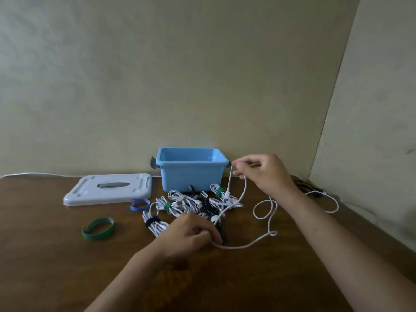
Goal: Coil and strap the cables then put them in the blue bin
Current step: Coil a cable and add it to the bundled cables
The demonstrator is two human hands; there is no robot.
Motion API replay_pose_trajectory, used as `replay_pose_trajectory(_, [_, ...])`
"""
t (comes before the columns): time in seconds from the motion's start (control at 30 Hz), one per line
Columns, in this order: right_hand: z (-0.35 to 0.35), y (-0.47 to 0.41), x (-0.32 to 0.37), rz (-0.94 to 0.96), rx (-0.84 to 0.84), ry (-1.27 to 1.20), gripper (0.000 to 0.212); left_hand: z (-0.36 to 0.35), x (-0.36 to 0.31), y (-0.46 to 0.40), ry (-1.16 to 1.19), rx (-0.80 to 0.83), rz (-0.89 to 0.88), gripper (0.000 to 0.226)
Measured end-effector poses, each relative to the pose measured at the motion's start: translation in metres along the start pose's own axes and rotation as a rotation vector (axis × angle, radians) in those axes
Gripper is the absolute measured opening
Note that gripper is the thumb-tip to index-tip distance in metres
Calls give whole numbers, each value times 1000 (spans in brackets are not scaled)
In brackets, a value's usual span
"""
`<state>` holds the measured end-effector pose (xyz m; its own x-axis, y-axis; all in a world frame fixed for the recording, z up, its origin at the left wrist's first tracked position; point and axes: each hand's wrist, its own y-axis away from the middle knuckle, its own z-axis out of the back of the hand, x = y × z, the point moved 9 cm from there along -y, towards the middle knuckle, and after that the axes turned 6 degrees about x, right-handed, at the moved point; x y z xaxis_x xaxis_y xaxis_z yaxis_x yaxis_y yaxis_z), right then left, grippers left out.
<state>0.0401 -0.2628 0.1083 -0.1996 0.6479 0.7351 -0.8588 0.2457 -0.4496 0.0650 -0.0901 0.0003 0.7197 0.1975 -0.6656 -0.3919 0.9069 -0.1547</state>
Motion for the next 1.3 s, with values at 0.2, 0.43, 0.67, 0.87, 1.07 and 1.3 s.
replay_pose_trajectory(0.2, [-53, 2, 4, -11, 57, -320, 14, 46, 19, 23, 536, -492, 85, 15])
replay_pose_trajectory(0.43, [-94, 7, 6, -34, 46, -658, 16, 67, 50, 28, 286, -620, 184, 39])
replay_pose_trajectory(0.67, [-127, 13, -7, -67, 82, -655, 24, 75, 46, 29, 510, -725, 63, 29])
replay_pose_trajectory(0.87, [-144, 22, -8, -14, 226, -26, 36, 74, 44, 33, 715, -741, 87, 17])
replay_pose_trajectory(1.07, [-158, 41, 9, 99, 324, 305, 29, 53, 45, 24, 307, -630, 173, 33])
replay_pose_trajectory(1.3, [-159, 42, 4, 52, 374, 389, 16, 84, 53, 43, 505, -891, 135, 58])
